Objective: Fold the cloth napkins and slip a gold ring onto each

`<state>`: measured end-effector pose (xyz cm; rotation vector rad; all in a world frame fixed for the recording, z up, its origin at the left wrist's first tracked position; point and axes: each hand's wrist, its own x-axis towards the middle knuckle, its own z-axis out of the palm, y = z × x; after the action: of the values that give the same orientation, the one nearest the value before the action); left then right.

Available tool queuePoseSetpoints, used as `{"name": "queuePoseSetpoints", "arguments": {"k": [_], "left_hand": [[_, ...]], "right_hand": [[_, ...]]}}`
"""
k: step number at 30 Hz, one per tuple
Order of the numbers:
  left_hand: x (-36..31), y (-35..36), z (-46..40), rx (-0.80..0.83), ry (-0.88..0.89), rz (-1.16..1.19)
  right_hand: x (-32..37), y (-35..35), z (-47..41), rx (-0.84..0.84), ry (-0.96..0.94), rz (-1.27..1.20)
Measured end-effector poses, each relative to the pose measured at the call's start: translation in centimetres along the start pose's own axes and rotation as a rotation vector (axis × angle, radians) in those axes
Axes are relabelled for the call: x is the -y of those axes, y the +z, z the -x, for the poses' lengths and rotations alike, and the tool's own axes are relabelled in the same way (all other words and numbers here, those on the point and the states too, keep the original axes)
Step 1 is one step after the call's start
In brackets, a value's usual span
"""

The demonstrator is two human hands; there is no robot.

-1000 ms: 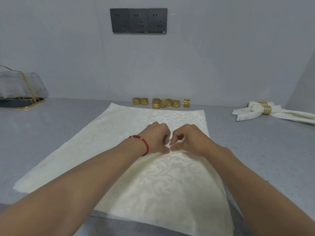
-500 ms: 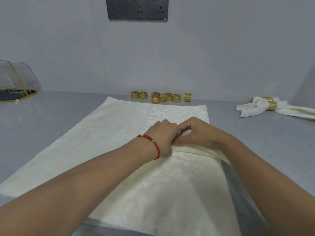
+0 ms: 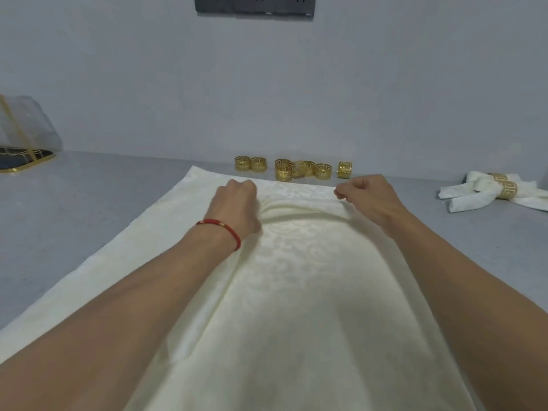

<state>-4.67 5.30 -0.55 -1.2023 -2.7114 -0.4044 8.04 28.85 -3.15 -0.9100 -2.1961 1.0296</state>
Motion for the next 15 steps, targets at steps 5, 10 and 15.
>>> {"name": "queuePoseSetpoints", "arguments": {"k": [5,10,15], "left_hand": [[3.5,3.0,-1.7,-0.074,-0.057,-0.013],[3.7,4.3,-2.0,-0.163,-0.008,-0.067],[3.7,4.5,-2.5,-0.166,0.013,-0.041]], "right_hand": [[2.2,5.0,-4.6,0.012,-0.193,0.265],[4.1,10.0,-9.5,0.030,-0.271,0.498],[3.2,13.9,-12.6,-0.038,-0.256,0.768]]}}
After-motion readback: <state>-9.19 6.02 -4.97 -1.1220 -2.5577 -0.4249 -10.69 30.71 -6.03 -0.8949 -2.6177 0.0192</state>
